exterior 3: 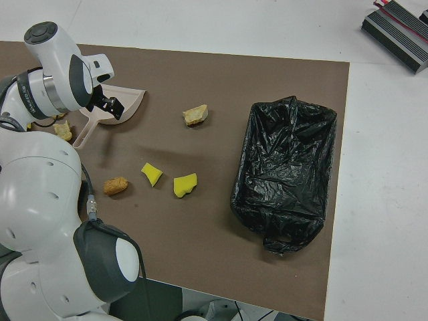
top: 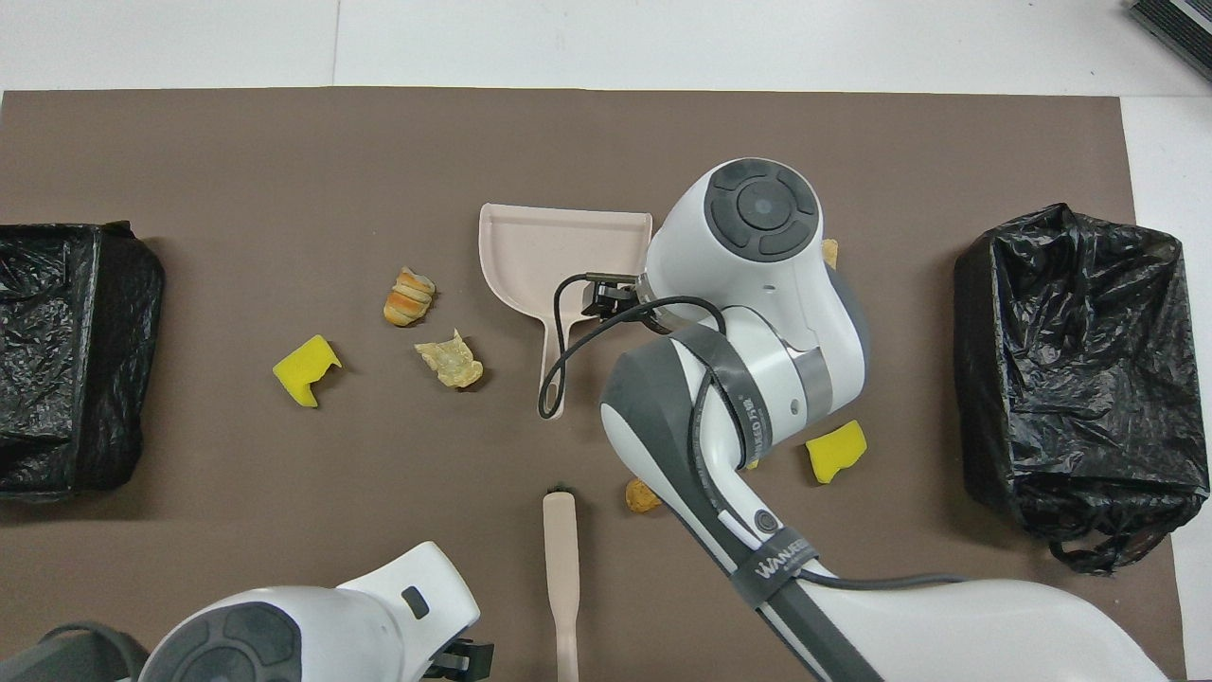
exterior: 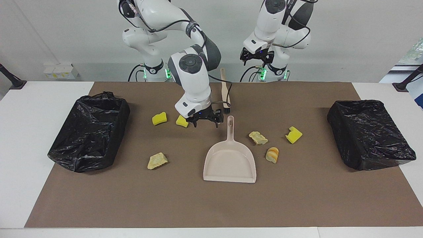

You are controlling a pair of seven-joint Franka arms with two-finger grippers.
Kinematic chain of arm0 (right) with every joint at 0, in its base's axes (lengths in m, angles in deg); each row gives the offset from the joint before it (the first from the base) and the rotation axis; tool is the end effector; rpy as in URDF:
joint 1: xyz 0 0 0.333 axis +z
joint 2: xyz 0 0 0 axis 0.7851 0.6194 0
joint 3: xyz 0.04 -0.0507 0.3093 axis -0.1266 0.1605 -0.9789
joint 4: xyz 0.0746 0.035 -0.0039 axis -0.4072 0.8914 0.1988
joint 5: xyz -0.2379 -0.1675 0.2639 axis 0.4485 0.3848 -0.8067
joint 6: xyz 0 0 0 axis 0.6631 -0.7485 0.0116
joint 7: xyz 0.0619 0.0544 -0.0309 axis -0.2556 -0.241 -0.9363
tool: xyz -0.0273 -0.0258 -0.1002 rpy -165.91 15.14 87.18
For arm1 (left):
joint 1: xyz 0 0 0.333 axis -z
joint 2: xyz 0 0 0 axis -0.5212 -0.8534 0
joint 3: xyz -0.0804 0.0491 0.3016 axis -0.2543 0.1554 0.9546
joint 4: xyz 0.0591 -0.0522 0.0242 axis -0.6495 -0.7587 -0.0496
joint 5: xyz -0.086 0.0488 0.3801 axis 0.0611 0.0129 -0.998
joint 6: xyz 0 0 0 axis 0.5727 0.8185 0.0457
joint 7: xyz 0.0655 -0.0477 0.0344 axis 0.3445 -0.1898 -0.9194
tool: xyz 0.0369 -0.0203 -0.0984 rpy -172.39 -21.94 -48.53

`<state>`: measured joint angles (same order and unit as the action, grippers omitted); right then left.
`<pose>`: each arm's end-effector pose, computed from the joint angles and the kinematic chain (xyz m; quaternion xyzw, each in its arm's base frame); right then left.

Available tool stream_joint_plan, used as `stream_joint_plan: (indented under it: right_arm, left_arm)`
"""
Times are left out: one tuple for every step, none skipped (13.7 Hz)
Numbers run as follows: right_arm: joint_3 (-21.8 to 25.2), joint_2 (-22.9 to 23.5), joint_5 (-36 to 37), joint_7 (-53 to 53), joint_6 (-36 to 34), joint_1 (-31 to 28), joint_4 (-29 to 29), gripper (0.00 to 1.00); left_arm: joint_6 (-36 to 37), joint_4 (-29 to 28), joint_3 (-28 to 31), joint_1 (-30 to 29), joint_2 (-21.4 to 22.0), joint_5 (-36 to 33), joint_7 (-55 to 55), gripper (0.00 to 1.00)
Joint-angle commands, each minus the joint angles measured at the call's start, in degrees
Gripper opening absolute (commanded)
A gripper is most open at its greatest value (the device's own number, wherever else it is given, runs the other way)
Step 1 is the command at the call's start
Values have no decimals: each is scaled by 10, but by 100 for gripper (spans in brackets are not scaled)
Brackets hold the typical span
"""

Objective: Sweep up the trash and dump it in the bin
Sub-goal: 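Grasp the beige dustpan handle with the right gripper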

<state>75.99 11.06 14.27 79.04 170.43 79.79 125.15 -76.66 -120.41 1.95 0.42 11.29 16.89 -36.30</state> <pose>0.5946 0.3317 0.4323 -0.9951 0.0787 0.0065 0.0602 0.2813 -0.2613 0.4972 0.9898 -0.0961 -0.1049 0.0114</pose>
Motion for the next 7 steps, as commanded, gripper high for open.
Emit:
stream_joint_plan:
  right_arm:
    - [2,68,12,80,26,29,-67,100]
    - [3,93,13,97,28,37,-88,100]
    - [5,114,15,103,29,45,-105,100]
    - [5,127,20,106,32,50,-116,100]
    - [5,137,25,112,34,56,-122,100]
    - [6,141,33,112,31,71,-122,100]
    - [5,140,37,112,25,77,-118,100]
  left_arm:
    - [-80,-68,8,58,21,12,-63,100]
    - [-96,-75,8,65,20,13,-70,100]
    - [-107,-80,8,74,13,20,-71,100]
    - [-124,-90,8,94,-1,30,-77,100]
    - [-152,-105,8,117,-15,30,-96,100]
    - [-188,-122,8,132,-25,30,-109,100]
    - [-216,-129,8,143,-37,34,-119,100]
